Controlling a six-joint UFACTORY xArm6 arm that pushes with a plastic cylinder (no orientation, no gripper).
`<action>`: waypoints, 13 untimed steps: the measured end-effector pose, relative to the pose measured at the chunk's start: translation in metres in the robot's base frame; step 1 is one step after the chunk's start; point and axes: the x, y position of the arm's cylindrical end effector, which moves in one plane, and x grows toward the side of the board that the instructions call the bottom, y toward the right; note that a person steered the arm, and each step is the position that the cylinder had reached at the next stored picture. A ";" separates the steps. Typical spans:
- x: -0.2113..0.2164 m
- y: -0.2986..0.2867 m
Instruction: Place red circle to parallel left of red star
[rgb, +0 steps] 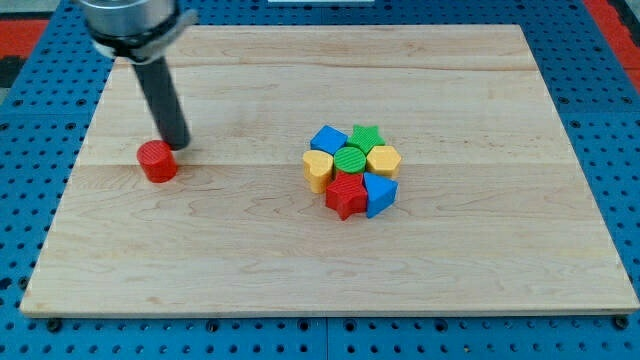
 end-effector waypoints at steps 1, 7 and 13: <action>-0.031 -0.055; 0.019 -0.003; 0.065 0.084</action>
